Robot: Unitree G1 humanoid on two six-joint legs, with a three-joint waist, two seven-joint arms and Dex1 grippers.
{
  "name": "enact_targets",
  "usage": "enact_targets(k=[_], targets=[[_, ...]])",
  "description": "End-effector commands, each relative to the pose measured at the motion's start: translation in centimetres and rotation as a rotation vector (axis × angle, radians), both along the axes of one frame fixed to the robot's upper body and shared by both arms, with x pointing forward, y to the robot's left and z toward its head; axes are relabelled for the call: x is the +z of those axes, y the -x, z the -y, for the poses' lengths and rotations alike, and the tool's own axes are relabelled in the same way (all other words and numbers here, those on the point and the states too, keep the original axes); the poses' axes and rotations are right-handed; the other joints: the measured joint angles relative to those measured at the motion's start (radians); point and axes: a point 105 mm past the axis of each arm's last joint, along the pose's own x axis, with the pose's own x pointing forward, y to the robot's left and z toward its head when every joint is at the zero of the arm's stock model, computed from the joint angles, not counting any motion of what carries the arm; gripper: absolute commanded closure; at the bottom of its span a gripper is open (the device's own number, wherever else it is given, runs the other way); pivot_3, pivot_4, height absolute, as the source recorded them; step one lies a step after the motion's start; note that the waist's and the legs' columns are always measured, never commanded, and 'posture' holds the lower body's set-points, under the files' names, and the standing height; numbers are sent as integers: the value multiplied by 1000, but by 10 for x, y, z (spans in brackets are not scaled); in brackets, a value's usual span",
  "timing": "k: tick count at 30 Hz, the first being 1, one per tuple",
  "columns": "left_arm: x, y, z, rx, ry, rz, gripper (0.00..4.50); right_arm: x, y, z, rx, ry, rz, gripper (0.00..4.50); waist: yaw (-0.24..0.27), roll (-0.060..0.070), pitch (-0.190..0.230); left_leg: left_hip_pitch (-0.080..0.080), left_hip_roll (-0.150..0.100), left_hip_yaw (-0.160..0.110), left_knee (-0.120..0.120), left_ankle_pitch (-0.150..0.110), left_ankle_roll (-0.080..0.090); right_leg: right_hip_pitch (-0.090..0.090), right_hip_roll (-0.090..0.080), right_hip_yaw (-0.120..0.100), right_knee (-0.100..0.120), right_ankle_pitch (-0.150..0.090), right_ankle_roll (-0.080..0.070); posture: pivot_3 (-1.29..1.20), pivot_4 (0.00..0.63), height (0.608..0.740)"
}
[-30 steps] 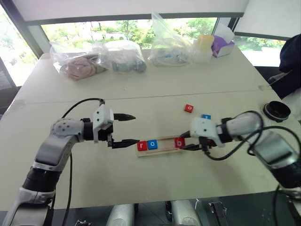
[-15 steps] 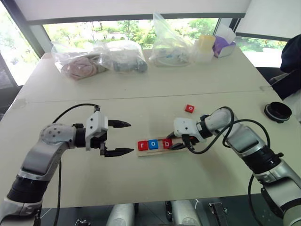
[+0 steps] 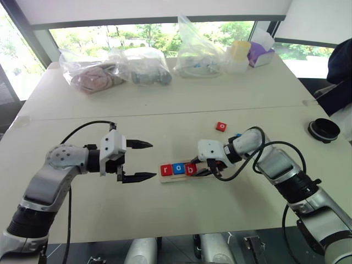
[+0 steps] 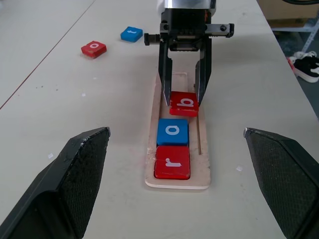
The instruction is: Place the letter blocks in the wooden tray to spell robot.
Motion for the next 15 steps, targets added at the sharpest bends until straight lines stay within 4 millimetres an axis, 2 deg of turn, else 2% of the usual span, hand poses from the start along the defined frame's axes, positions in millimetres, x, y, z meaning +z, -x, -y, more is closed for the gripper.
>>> enact_targets(k=[1, 15], targets=[[12, 2, 0, -3, 17, 45, 0, 12, -4, -4, 20, -17, 50, 3381, 0, 0, 0, 0, 0, 0, 0, 0, 0, 0, 0, 0, 0, 0, 0, 0, 150, 740], [12, 1, 3, 4, 29, 48, 0, 12, -7, -3, 12, -16, 56, 3381, 0, 0, 0, 0, 0, 0, 1, 0, 0, 0, 0, 0, 2, 0, 0, 0, 150, 740]])
